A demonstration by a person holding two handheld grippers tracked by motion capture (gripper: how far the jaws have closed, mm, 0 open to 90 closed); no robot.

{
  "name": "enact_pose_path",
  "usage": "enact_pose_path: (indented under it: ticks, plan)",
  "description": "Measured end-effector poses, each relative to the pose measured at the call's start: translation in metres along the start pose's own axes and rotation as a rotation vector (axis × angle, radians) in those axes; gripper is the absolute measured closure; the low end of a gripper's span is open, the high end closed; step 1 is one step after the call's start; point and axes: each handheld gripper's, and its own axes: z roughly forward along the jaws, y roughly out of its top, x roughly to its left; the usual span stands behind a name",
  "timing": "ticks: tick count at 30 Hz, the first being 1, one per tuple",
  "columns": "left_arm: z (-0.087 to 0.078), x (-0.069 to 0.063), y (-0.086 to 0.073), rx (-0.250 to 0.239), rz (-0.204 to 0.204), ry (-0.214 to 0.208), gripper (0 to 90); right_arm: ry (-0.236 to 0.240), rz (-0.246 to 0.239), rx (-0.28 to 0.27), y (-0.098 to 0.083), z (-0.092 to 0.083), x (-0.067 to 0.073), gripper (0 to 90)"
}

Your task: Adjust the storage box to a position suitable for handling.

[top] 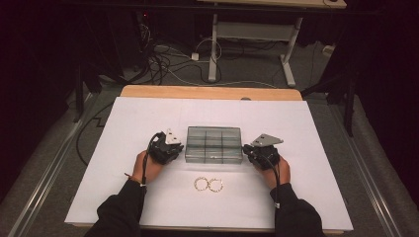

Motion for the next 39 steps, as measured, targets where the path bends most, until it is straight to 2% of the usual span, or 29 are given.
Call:
enact_pose_path:
  ticks: [1, 3, 4, 5, 7, 9, 10, 12, 14, 15, 17, 18, 21, 22, 25, 28, 29, 31, 33, 35, 36, 39]
  plan:
    - [-0.004, 0.000, 0.000, -0.019, 0.007, -0.003, 77.5, 0.001, 0.003, -0.010, 0.000, -0.003, -0.001, 81.9]
    - [-0.011, 0.000, -0.001, -0.047, 0.020, 0.024, 77.2, 0.007, 0.001, -0.035, 0.000, -0.009, -0.002, 80.1]
    - [-0.011, 0.000, -0.001, -0.047, 0.020, 0.024, 77.1, 0.007, 0.001, -0.047, 0.001, -0.012, -0.002, 79.9]
    - [-0.017, 0.001, -0.001, -0.077, 0.014, 0.031, 77.0, 0.006, 0.000, -0.062, 0.001, -0.015, -0.002, 77.9]
    - [-0.020, 0.001, -0.001, -0.088, 0.012, 0.033, 76.9, -0.001, -0.005, -0.079, 0.001, -0.020, -0.003, 77.3]
    - [-0.028, 0.003, -0.001, -0.119, 0.014, 0.032, 74.0, -0.012, -0.005, -0.103, 0.001, -0.024, -0.003, 72.1]
    - [-0.028, 0.003, -0.001, -0.119, 0.014, 0.032, 73.6, -0.019, -0.004, -0.111, 0.002, -0.026, -0.003, 72.7]
    - [-0.037, 0.005, -0.001, -0.156, 0.008, 0.031, 71.6, -0.012, -0.010, -0.122, 0.002, -0.030, -0.003, 70.8]
    - [-0.043, 0.005, -0.001, -0.182, 0.007, 0.027, 68.6, -0.024, -0.012, -0.141, 0.003, -0.035, -0.004, 68.0]
    - [-0.045, 0.005, -0.001, -0.194, 0.011, 0.023, 64.7, -0.020, -0.010, -0.150, 0.003, -0.037, -0.004, 66.3]
    - [-0.048, 0.004, -0.001, -0.204, 0.015, 0.022, 63.0, -0.027, -0.013, -0.169, 0.003, -0.042, -0.004, 61.9]
    - [-0.052, 0.003, -0.002, -0.220, 0.041, 0.026, 58.4, -0.028, -0.010, -0.178, 0.004, -0.044, -0.005, 60.9]
    - [-0.056, 0.001, -0.002, -0.235, 0.054, 0.031, 56.8, -0.016, -0.017, -0.196, 0.004, -0.049, -0.004, 59.8]
    - [-0.058, -0.001, -0.003, -0.240, 0.065, 0.031, 50.1, -0.013, -0.030, -0.210, 0.005, -0.053, -0.003, 57.1]
    - [-0.063, -0.003, -0.004, -0.255, 0.099, 0.020, 47.7, -0.011, -0.043, -0.230, 0.005, -0.059, 0.001, 51.0]
    - [-0.067, -0.004, -0.005, -0.269, 0.098, 0.020, 45.8, -0.021, -0.050, -0.242, 0.005, -0.063, 0.004, 48.8]
    - [-0.068, -0.004, -0.005, -0.270, 0.104, 0.016, 40.1, -0.020, -0.052, -0.255, 0.004, -0.067, 0.006, 45.8]
    - [-0.070, -0.006, -0.006, -0.269, 0.106, 0.011, 37.4, -0.008, -0.062, -0.266, 0.005, -0.072, 0.008, 45.0]
    - [-0.072, -0.008, -0.008, -0.259, 0.123, 0.031, 32.7, -0.026, -0.073, -0.280, 0.006, -0.077, 0.011, 42.1]
    - [-0.074, -0.010, -0.010, -0.262, 0.132, 0.047, 28.4, -0.024, -0.070, -0.295, 0.005, -0.081, 0.012, 38.7]
    - [-0.077, -0.011, -0.011, -0.273, 0.136, 0.056, 27.3, -0.030, -0.069, -0.299, 0.004, -0.082, 0.013, 37.4]
    - [-0.083, -0.011, -0.014, -0.316, 0.122, 0.046, 24.7, -0.033, -0.072, -0.300, 0.001, -0.085, 0.015, 34.1]
